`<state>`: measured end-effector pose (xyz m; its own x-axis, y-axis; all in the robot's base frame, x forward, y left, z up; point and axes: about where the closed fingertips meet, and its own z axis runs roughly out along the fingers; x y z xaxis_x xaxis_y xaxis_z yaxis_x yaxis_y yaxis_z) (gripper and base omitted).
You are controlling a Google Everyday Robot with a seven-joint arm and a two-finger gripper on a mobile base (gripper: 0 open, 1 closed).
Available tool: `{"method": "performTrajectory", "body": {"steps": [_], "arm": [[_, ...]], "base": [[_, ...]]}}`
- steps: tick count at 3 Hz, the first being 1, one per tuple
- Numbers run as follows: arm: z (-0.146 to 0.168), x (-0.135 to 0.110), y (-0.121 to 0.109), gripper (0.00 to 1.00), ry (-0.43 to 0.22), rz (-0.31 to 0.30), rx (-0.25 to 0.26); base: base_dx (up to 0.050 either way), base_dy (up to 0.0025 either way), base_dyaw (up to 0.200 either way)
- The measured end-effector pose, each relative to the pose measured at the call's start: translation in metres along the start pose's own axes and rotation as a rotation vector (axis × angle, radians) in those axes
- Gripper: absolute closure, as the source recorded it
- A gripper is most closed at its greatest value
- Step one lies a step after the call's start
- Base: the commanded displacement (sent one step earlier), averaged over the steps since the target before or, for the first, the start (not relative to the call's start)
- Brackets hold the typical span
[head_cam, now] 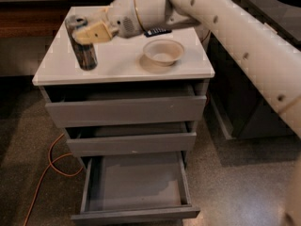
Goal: Place redbull can into bottom drawer
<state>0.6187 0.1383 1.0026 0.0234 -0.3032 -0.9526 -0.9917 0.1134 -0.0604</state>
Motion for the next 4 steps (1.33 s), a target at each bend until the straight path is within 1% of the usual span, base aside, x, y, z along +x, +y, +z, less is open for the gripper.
{"method": "performTrajectory", "body": {"steps": [1, 2, 3, 4], "arm": [[-0.022, 0.038, 0.038, 1.00, -0.004, -0.010, -0.014], [-0.039, 0.076, 0.065, 1.00, -0.004, -0.019, -0.029], [-0.060, 0.139, 0.094, 1.00, 0.007, -0.003, -0.059], [-0.060, 0.141, 0.094, 1.00, 0.008, -0.002, -0.058]], "base": [[0.000, 0.00000, 0.000], [0.000, 0.00000, 0.000], [0.000, 0.00000, 0.000], [0.000, 0.00000, 0.000]]}}
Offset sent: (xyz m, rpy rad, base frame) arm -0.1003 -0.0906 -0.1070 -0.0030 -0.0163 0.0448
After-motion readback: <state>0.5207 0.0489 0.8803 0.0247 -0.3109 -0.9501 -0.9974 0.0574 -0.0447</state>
